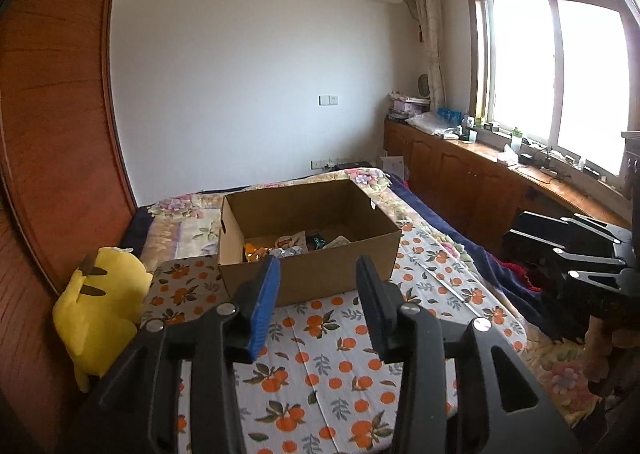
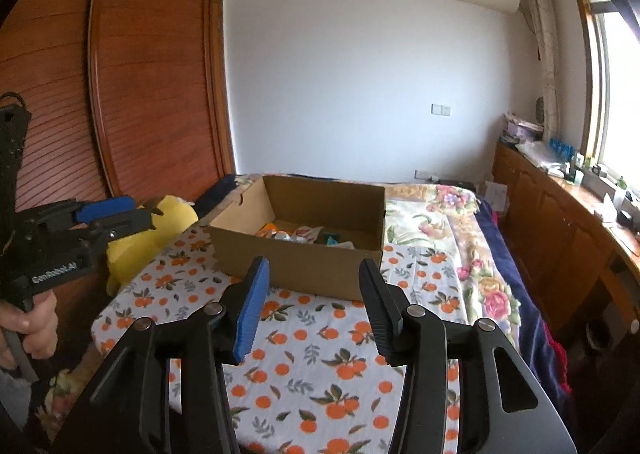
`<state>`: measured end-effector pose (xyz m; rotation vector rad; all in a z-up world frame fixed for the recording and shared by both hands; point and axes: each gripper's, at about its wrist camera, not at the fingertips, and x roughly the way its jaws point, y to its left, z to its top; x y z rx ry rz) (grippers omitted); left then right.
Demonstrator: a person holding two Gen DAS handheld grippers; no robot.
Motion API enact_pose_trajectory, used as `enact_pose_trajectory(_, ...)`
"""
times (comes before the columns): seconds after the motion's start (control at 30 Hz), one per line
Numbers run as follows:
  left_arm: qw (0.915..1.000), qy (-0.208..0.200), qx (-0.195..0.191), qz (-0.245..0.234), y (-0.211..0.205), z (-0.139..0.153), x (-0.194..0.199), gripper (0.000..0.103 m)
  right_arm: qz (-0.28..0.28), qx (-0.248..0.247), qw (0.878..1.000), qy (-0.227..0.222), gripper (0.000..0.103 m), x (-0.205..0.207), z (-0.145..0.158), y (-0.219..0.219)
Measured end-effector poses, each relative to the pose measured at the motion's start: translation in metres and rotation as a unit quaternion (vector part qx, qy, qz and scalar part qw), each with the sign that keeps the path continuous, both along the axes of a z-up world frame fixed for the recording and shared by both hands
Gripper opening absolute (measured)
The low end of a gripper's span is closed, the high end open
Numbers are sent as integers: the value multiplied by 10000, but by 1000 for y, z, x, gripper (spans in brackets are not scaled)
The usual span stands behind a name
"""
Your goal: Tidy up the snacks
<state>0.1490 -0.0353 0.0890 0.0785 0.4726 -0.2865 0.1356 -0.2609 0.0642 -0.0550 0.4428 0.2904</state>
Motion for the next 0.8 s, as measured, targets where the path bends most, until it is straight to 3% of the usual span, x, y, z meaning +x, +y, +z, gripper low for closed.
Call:
enact_pose_trajectory(0.27, 9997, -116, 83, 178, 7, -1, -35, 45, -47, -44, 10000, -51, 54, -32, -3, -1)
enact_pose_trajectory(0.57, 9959, -349, 338, 757, 11, -20, -61, 55, -469, 83, 9988, -133, 75, -60, -25, -8)
enact_pose_trajectory(0.67, 9963, -385, 212, 744, 10, -28, -71, 69, -534, 137, 9984, -161, 85, -66, -30, -9)
enact_pose_trajectory(0.8, 9956, -404, 215, 820, 8, -36, -81, 70, -678, 97, 9973, -268, 91, -79, -36, -8)
